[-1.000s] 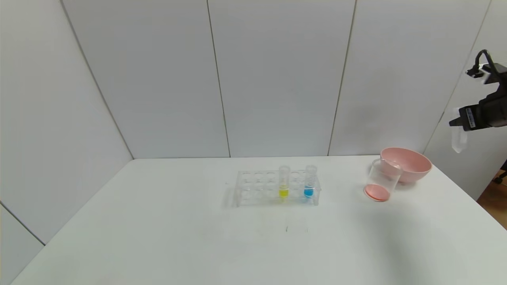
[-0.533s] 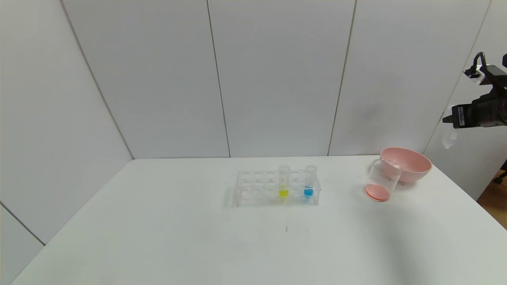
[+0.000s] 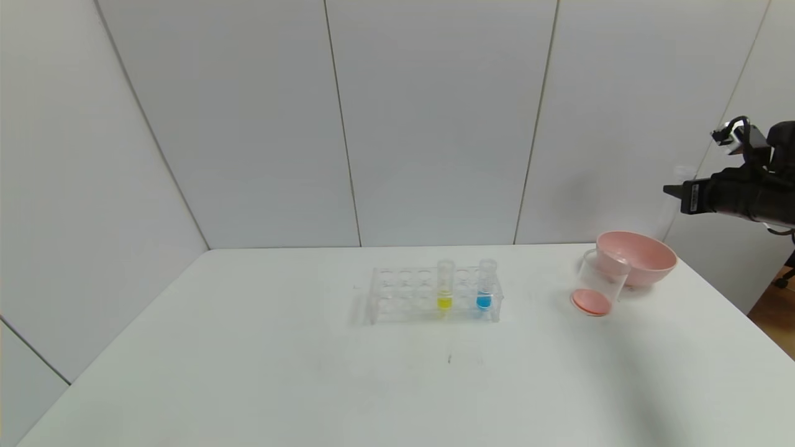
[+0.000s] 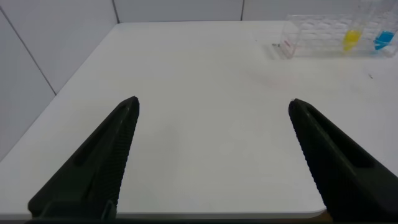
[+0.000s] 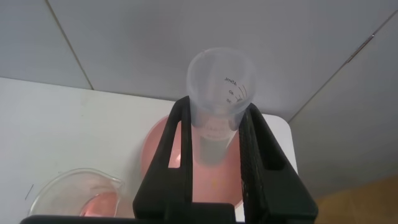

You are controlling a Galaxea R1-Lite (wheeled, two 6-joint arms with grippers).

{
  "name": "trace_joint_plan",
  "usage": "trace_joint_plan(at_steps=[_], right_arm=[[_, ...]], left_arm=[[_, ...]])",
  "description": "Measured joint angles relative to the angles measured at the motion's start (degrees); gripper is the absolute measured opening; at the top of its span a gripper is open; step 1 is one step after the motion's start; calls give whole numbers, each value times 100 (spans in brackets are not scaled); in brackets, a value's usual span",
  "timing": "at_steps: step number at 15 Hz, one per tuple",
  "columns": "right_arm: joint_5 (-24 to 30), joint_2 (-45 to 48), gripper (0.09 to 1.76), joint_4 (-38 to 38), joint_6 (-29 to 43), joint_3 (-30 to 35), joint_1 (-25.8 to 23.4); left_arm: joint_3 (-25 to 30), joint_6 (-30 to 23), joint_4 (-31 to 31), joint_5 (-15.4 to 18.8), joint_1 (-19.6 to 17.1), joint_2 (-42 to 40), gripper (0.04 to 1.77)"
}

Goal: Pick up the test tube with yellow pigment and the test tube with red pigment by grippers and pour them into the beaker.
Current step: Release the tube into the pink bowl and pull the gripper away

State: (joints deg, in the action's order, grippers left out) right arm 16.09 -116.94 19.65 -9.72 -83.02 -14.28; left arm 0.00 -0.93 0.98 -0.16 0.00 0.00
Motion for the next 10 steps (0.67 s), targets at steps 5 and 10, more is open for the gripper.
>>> trace_joint_plan(at_steps=[5,10], right_arm=[[49,-594,50,1390,48,494,74],[38,-1095,50,1831,69,534,89]], left_arm=[[0,-2,0,2,0,0,172],[0,-2,0,0,0,0,172]])
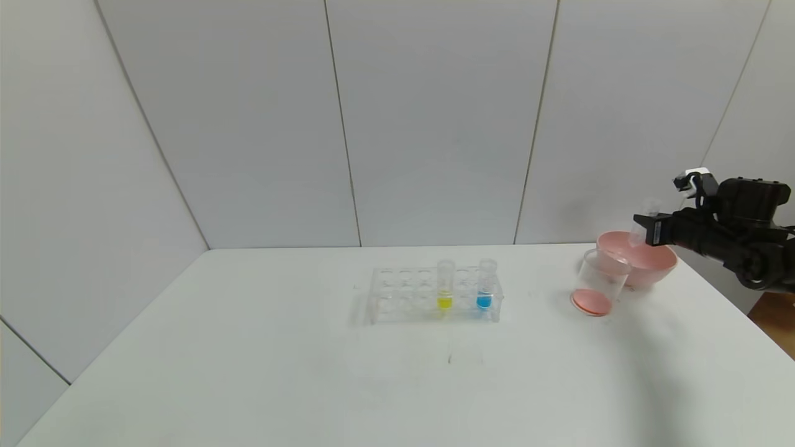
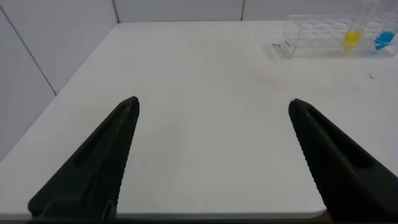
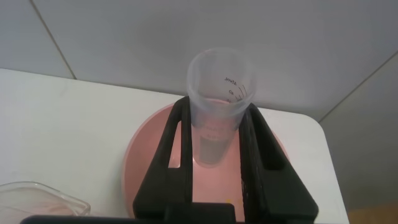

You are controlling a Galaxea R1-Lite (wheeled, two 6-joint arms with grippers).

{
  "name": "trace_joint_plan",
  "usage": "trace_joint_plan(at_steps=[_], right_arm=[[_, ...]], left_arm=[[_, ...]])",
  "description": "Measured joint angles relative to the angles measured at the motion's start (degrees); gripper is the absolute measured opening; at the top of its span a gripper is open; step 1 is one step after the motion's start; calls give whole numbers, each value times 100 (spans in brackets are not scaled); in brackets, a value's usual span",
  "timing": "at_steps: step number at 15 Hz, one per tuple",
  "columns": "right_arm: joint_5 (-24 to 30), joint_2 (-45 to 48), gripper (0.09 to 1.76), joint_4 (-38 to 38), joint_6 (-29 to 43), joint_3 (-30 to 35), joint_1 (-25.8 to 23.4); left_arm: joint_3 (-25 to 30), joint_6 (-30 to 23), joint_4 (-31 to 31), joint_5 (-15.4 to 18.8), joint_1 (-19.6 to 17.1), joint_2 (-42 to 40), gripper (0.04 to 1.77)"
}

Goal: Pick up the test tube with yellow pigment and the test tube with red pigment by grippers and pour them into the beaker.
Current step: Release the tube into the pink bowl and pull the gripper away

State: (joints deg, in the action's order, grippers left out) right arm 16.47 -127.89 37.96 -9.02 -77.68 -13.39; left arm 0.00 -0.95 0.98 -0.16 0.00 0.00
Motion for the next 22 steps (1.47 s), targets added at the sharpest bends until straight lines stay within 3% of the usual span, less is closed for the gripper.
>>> trace_joint_plan(at_steps=[10,13,16,22], right_arm=[[11,-130,50,9,62,48,-48],[17,-149,88,-26,66,52,-76],[13,-157,114,22,71,59,-91],[-18,-61,144,121,71,50,-108]], left_arm=[[0,2,0,2,0,0,172],[0,0,0,0,0,0,172],[0,0,0,0,0,0,172],[0,0,0,0,0,0,172]])
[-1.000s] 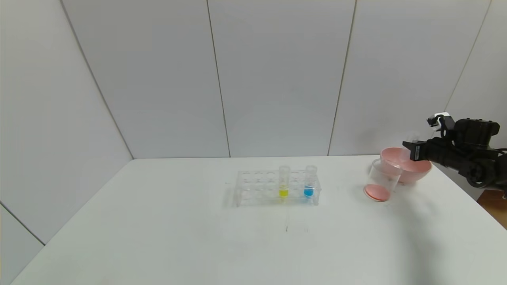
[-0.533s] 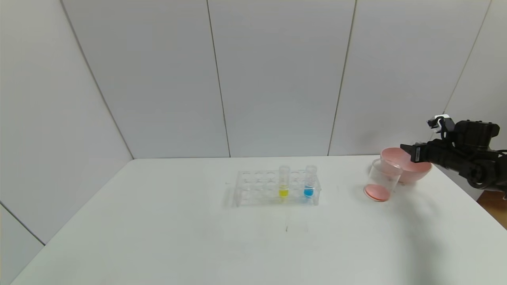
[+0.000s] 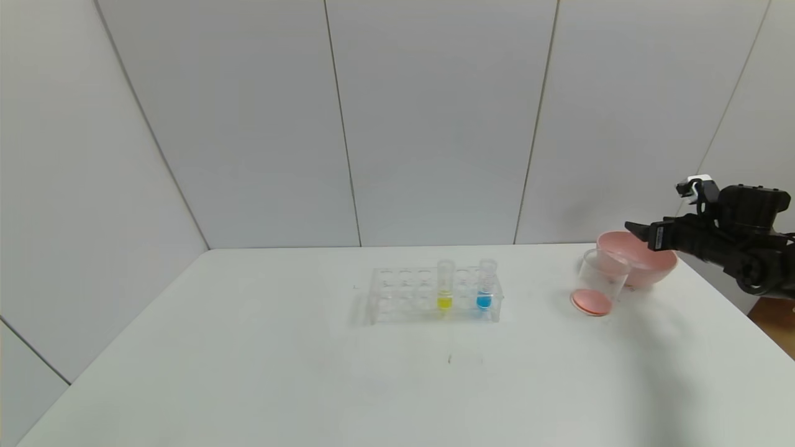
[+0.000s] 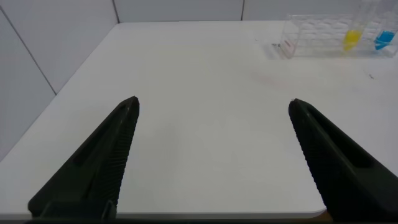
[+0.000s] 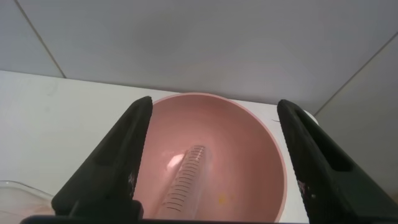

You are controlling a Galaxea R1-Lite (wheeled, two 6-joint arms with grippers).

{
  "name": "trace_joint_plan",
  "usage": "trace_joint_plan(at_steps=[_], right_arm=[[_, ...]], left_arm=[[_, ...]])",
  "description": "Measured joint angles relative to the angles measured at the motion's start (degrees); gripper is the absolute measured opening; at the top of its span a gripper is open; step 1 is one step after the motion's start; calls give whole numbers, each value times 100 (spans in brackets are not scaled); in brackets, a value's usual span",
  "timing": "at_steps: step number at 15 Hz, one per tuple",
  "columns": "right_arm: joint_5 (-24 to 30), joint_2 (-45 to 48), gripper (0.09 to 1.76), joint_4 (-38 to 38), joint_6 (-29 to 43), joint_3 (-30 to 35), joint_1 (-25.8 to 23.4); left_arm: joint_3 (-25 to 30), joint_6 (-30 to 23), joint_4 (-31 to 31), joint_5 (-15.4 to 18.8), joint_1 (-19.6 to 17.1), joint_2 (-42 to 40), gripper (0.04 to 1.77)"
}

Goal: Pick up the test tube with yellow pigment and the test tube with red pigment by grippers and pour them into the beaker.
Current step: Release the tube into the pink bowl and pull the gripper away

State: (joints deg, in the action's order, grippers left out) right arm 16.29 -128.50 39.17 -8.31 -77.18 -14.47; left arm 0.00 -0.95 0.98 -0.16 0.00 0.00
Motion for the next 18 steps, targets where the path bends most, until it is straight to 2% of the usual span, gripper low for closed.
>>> trace_joint_plan(at_steps=[3,6,10,13,18], right_arm=[[-88,249,153,-79,-2,96,41],[-268,733,159,-123,-9,458,146],[-657,1805,163,-1389,107,1167,466],[-1221,2728,166,-1727,514,1908,1037],[-2124,4052,168,-1760,788,3231,2588]], left_arm=[[0,0,0,2,0,0,172],[0,2,0,0,0,0,172],[0,0,0,0,0,0,172],[0,0,-2,0,0,0,172],[0,2,0,0,0,0,172]])
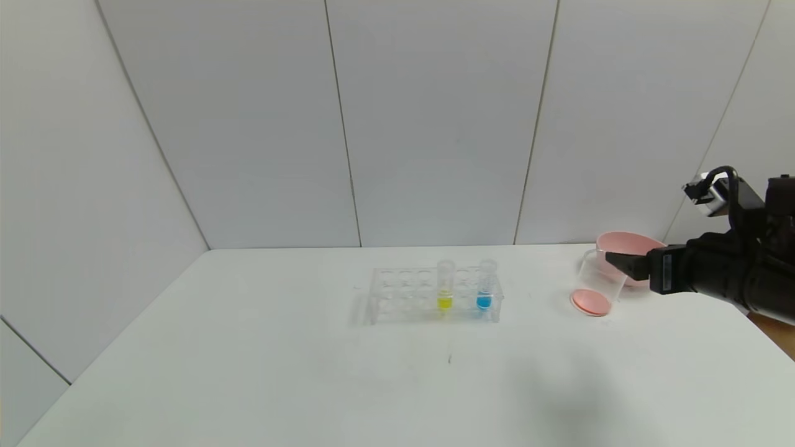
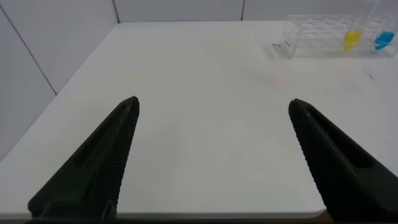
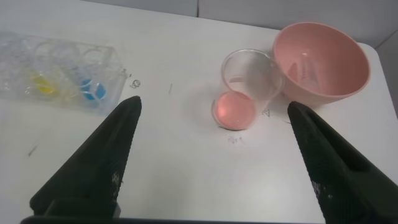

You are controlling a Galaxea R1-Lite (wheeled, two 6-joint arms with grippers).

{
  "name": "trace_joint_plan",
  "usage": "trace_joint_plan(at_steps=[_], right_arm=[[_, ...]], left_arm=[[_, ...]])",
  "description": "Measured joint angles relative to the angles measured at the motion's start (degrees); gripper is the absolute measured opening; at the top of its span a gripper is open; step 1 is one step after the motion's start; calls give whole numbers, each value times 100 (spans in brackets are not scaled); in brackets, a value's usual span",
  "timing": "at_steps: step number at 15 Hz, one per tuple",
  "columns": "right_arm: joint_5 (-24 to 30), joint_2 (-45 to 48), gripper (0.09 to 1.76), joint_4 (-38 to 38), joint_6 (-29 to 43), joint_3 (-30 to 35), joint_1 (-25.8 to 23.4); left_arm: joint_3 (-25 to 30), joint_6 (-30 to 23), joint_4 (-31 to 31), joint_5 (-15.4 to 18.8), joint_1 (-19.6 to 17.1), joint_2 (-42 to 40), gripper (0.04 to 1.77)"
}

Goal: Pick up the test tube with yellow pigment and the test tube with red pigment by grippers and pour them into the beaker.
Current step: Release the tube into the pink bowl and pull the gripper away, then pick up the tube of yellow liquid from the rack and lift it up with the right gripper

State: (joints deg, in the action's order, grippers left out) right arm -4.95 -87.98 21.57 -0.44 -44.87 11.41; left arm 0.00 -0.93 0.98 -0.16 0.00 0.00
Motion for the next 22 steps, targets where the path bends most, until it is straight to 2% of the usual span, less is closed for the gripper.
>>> trace_joint_plan(at_steps=[4,7,11,15,22], right_arm=[[-1467,460,169,-187,848,364,1629],[-2299,417,170,-439,1403,402,2761],[-3187,-190,170,-479,2088,34,3830],[-3539,-1130,170,-485,2436,-678,4220],[-3449,-2622,170,-503,2469,-2048,4040]], left_arm=[[0,-2,0,0,0,0,172],[0,-2,0,0,0,0,172],[0,0,0,0,0,0,172],[0,-2,0,0,0,0,172],[0,-2,0,0,0,0,172]])
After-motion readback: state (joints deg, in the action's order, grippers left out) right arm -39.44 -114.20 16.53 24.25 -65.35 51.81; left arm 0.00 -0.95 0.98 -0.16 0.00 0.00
